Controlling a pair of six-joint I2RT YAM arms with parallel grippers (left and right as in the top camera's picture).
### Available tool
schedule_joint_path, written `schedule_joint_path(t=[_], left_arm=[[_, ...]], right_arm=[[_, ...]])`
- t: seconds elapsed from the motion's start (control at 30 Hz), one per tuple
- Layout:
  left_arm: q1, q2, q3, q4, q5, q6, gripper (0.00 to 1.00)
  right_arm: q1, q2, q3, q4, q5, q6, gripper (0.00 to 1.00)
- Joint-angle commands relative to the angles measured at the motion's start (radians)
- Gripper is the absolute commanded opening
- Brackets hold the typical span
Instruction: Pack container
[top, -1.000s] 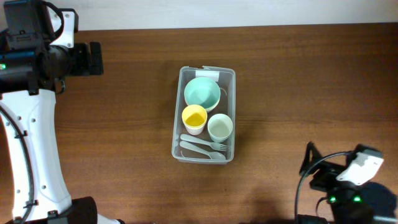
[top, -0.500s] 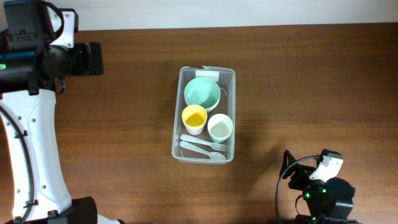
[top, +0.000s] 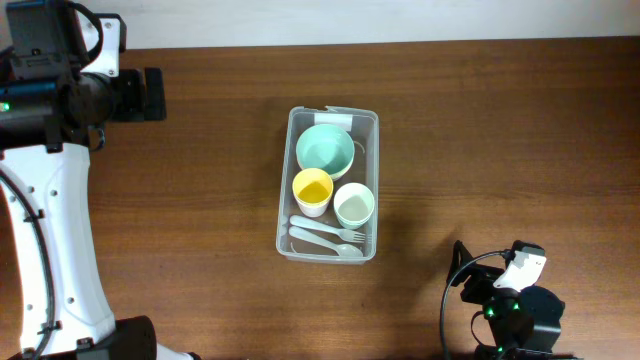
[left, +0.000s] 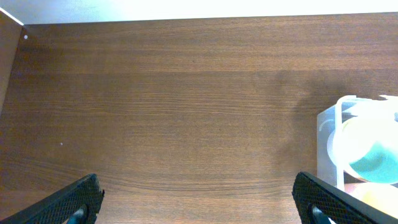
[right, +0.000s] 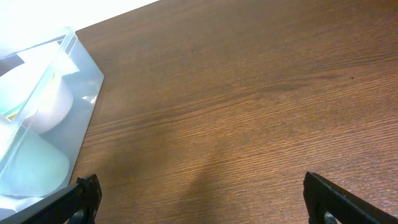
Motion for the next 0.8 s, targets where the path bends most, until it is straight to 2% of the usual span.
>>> schedule_joint_path(t=[0.0, 0.57, 0.77], left_arm=[[0.004, 0.003, -0.003, 0.002, 0.008, -0.009, 1.0], [0.004, 0.003, -0.003, 0.002, 0.007, -0.008, 1.0], [0.004, -0.014, -0.004, -0.05, -0.01, -0.003, 1.0]], right_arm=[[0.005, -0.013, -0.007, 0.004, -0.009, -0.007, 0.99], [0.005, -0.013, -0.007, 0.004, -0.009, -0.007, 0.99], [0.005, -0.013, -0.007, 0.004, -0.009, -0.007, 0.99]])
